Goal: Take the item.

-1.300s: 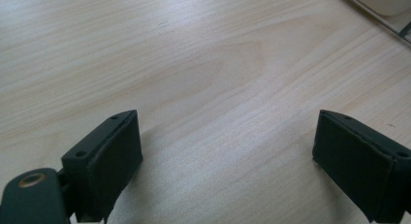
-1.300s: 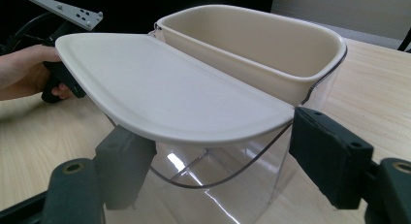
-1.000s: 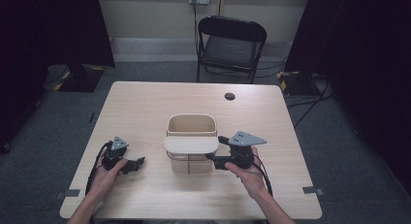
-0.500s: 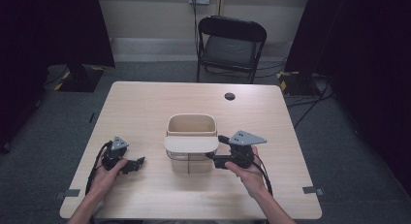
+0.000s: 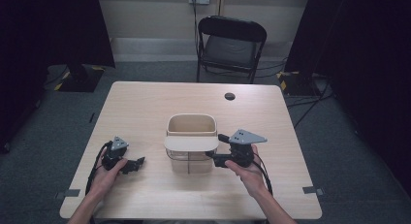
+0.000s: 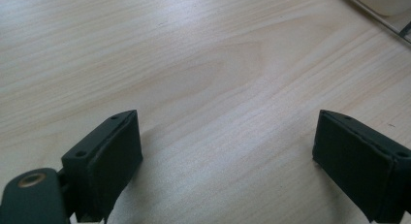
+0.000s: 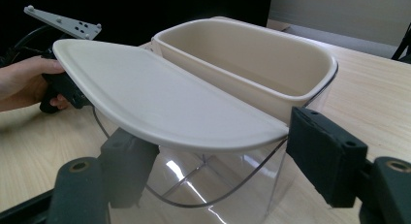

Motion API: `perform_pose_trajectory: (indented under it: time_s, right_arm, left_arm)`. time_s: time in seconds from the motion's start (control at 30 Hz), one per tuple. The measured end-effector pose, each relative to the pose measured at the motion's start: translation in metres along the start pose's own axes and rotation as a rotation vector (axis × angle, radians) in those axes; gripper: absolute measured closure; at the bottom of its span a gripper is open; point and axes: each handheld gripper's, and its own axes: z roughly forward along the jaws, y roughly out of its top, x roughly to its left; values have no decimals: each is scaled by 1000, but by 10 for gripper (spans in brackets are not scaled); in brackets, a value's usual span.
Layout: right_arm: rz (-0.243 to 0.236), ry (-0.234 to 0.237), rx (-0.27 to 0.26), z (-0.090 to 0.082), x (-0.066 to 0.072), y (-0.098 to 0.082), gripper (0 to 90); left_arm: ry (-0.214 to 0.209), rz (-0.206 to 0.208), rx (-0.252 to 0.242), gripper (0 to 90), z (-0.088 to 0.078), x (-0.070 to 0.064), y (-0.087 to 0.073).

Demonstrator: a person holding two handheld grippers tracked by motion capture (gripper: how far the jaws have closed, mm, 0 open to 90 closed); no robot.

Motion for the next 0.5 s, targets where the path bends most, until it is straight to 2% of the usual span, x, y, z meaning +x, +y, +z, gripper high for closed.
perform_pose_trajectory:
  time_s: [0.5]
  right_arm:
    - [0,2,-3,0,-1,1,274]
  left_arm:
    - [1,-3,-3,97,0,0,0]
